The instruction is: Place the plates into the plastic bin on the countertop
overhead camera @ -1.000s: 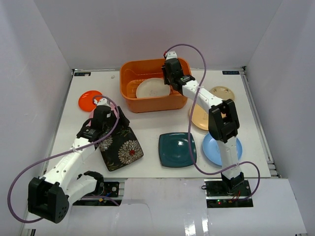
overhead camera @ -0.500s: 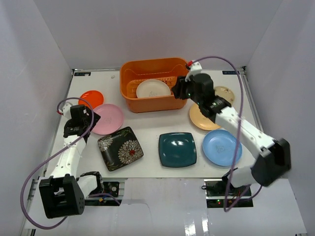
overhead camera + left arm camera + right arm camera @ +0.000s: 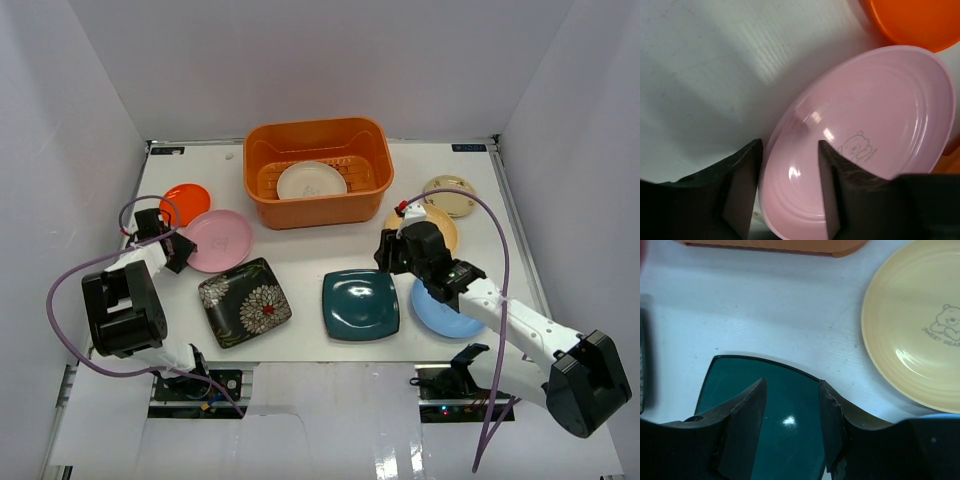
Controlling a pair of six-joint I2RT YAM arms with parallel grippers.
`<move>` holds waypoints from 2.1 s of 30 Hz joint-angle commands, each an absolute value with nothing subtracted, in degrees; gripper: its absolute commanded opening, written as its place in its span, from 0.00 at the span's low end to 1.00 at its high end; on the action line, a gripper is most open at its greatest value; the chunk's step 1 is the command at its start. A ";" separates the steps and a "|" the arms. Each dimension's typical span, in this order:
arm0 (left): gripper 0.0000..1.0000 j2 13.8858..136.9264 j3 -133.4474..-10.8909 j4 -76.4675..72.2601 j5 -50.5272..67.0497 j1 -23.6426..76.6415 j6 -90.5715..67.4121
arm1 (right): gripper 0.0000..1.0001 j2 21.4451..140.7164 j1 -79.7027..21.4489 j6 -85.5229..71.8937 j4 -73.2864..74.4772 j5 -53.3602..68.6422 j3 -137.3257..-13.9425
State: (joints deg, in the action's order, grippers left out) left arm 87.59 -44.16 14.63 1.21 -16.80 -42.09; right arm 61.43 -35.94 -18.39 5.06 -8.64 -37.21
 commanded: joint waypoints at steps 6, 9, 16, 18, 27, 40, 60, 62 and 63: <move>0.16 87.02 -44.91 15.02 1.58 -17.05 -40.17 | 0.53 68.36 -32.61 -10.21 7.20 -15.89 -40.07; 0.00 85.26 -45.00 16.70 0.97 -16.96 -39.90 | 0.56 72.94 -31.73 -6.17 8.26 -16.70 -43.32; 0.00 71.82 -44.03 18.72 4.73 -16.96 -39.02 | 0.58 82.16 -30.24 -0.80 8.53 -14.87 -47.02; 0.00 66.64 -44.56 20.55 5.27 -17.05 -39.64 | 0.57 84.45 -30.06 -0.35 8.00 -11.97 -47.46; 0.00 49.84 -50.44 21.62 8.43 -15.65 -44.64 | 0.30 87.54 -29.97 -0.35 4.49 -10.11 -48.16; 0.00 73.28 -78.03 20.04 9.85 3.06 -43.33 | 0.08 84.04 -30.06 1.41 5.45 -14.15 -48.78; 0.00 116.88 -118.81 38.14 -8.17 20.21 -27.60 | 0.08 62.23 -30.32 0.62 8.35 -9.23 -59.23; 0.00 120.05 -121.20 39.46 -8.61 20.74 -26.90 | 0.08 62.92 -30.41 0.53 8.26 -7.39 -61.16; 0.00 120.75 -121.46 39.55 -8.70 20.83 -26.72 | 0.08 63.28 -30.58 0.44 8.44 -6.77 -63.70</move>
State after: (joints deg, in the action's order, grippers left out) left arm 120.44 -118.43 35.79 -6.37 20.67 -29.02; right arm 63.75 -30.15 0.38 10.57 -9.91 -57.91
